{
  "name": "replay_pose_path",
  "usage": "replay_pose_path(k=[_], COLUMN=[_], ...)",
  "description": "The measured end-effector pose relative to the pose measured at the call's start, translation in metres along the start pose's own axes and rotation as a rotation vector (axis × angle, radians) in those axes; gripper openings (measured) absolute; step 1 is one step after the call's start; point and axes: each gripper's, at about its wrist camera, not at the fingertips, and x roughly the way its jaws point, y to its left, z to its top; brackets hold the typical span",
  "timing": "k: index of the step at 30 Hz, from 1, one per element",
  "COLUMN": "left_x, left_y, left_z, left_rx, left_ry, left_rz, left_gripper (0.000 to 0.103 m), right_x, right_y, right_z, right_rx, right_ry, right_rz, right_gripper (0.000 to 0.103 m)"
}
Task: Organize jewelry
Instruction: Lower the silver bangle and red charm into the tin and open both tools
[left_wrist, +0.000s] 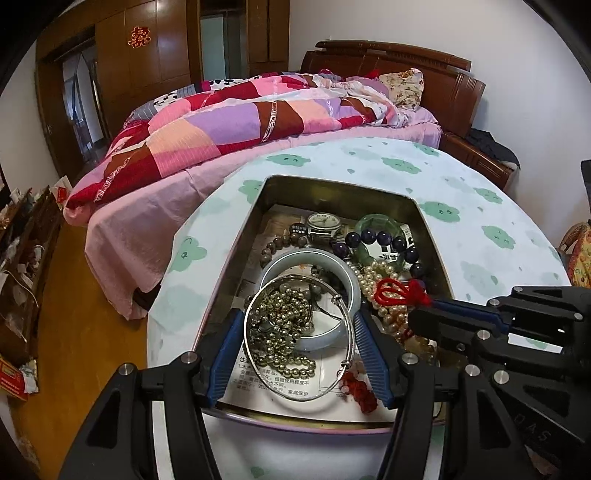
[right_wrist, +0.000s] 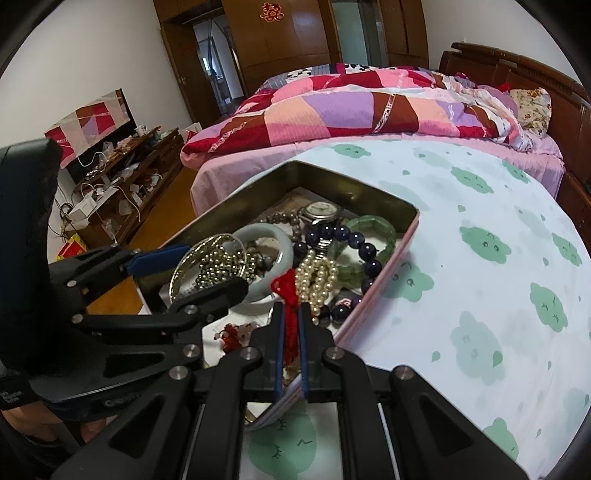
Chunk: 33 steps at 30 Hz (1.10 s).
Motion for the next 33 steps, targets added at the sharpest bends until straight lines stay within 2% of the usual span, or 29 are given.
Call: replay_pose_path(k=[33], left_x=[-0.0024], left_y=[-0.0012], left_z=[-0.0038], left_rx=[0.042], left_ry=[0.013], left_rz=[0.052], left_gripper=[0.064], right_x=[0.0029], right_y=[-0.0048], right_z=[0.0009], right_rx=[0.002], right_ry=[-0.013], right_rz=[0.006], right_gripper=[0.011])
